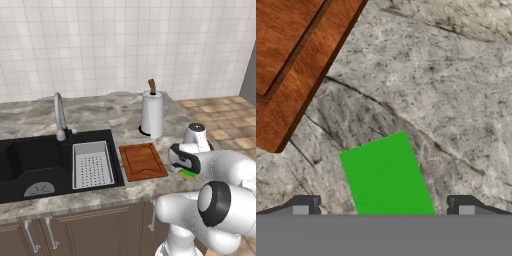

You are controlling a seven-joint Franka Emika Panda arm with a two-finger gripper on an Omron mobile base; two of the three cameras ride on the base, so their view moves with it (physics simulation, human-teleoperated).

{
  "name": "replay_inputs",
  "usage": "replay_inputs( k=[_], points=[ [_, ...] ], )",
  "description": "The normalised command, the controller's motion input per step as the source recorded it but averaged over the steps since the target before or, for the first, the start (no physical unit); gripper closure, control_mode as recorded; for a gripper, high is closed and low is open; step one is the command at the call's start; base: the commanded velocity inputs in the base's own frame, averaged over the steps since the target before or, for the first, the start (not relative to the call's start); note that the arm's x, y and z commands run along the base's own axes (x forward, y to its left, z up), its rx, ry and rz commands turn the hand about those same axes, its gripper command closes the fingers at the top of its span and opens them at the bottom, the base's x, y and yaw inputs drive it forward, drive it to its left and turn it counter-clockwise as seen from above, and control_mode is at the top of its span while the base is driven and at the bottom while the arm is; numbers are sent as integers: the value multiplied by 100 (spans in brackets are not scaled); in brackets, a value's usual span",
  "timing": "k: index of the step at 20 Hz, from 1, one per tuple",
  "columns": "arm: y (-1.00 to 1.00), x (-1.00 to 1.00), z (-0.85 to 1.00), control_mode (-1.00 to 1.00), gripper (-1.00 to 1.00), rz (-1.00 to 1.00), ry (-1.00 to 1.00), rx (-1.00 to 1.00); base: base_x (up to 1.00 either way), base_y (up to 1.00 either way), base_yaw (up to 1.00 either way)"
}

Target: Pick up the sponge from the counter and clean the cutting board by briefly scrubbing or pressing down on the cutting board. Once finished, release the sponge.

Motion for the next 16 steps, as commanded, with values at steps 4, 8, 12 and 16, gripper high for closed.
replay_inputs(
  k=[4, 8, 12, 16],
  points=[
    [0, 0, -10, -100, -100, 0, 0, -2, 0, 0, 0],
    [0, 0, -13, -100, -100, 0, 2, -1, 0, 0, 0],
    [0, 3, -11, -100, -100, 0, 1, -1, 0, 0, 0],
    [0, 5, -9, -100, -100, 0, 0, 0, 0, 0, 0]
  ],
)
